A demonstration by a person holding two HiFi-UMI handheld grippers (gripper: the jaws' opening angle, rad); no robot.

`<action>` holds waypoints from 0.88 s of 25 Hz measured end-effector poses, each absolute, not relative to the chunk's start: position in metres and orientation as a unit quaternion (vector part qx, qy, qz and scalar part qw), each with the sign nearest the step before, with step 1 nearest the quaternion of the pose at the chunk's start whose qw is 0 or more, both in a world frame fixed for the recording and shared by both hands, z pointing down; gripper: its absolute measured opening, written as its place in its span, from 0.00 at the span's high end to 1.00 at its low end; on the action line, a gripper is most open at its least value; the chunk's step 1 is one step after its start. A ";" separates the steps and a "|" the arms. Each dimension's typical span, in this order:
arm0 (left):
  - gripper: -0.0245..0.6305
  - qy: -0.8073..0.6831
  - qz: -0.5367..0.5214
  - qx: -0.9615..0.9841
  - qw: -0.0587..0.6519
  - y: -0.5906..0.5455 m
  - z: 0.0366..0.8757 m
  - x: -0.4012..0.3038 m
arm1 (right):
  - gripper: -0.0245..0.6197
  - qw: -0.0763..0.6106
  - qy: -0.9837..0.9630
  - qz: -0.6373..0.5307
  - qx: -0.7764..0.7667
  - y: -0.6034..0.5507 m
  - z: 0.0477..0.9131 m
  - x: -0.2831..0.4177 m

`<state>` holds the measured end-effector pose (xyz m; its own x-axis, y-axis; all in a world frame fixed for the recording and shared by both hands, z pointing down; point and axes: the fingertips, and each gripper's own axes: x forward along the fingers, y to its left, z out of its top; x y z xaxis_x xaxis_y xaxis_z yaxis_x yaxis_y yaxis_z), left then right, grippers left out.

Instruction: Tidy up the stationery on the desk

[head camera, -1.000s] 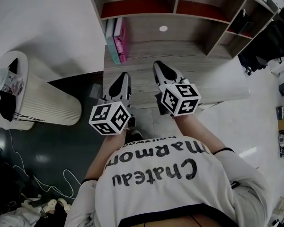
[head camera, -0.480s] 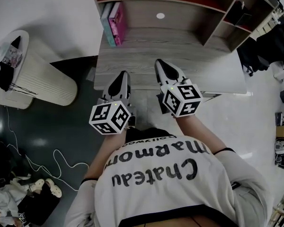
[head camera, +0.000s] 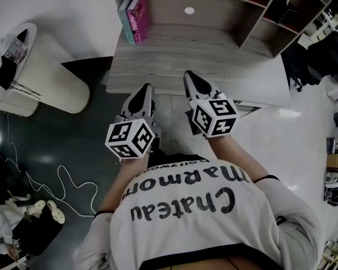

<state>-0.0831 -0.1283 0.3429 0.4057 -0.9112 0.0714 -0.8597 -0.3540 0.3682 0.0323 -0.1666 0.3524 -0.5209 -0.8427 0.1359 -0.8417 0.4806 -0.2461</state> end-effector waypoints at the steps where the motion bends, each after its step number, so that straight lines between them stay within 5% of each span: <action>1: 0.94 -0.541 -0.073 0.819 0.177 -0.126 0.344 -0.081 | 0.94 0.001 0.861 -0.143 -0.489 -0.164 0.354 0.034; 22: 0.94 -0.558 -0.065 0.808 0.178 -0.108 0.352 -0.070 | 0.94 0.006 0.854 -0.170 -0.492 -0.154 0.367 0.057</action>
